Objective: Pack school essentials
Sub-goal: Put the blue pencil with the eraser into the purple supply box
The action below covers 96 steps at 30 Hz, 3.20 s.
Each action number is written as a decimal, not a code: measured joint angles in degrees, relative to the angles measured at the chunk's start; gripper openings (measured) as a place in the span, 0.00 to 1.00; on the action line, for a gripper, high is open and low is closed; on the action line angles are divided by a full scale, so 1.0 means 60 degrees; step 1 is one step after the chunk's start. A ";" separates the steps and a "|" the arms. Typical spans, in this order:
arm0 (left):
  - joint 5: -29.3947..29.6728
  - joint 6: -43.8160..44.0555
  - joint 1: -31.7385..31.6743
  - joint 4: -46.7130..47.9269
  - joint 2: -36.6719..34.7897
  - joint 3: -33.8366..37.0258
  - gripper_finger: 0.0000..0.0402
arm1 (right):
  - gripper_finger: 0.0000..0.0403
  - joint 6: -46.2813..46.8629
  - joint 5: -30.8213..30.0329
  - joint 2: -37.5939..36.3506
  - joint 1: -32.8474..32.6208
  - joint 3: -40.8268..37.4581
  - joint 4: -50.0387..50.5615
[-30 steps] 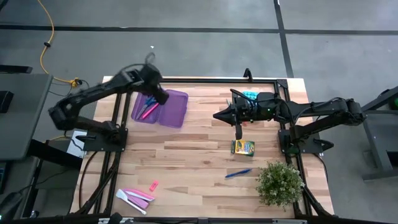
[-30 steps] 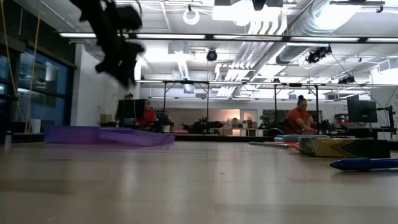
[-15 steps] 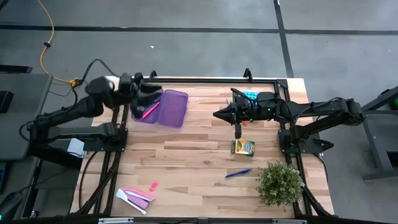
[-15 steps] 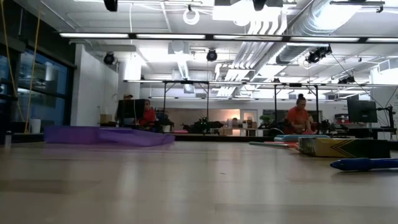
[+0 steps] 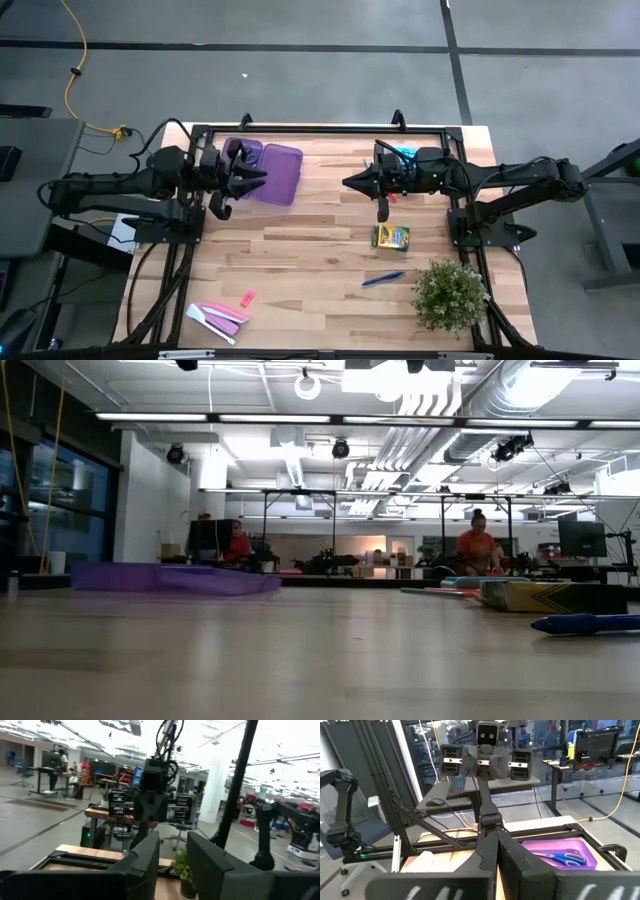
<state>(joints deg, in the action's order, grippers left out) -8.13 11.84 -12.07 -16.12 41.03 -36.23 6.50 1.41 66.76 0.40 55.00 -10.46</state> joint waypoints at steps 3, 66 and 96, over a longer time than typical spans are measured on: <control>0.0012 -0.0004 0.0031 0.0007 -0.0027 0.0000 0.18 | 0.00 0.0004 0.0000 0.0000 0.0000 0.0000 0.0007; 0.0715 0.0013 0.0020 0.0539 -0.0031 -0.0004 0.00 | 0.39 0.6874 -0.1884 0.4480 0.2880 -0.0929 0.6872; 0.0715 0.0178 0.0017 0.0502 -0.0031 -0.0004 0.00 | 0.01 0.6498 -0.1181 0.4380 0.2448 -0.0998 0.7059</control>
<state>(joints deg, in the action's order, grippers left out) -3.84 12.91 -11.96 -13.10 40.84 -36.25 45.49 -5.68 93.04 15.09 49.01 31.90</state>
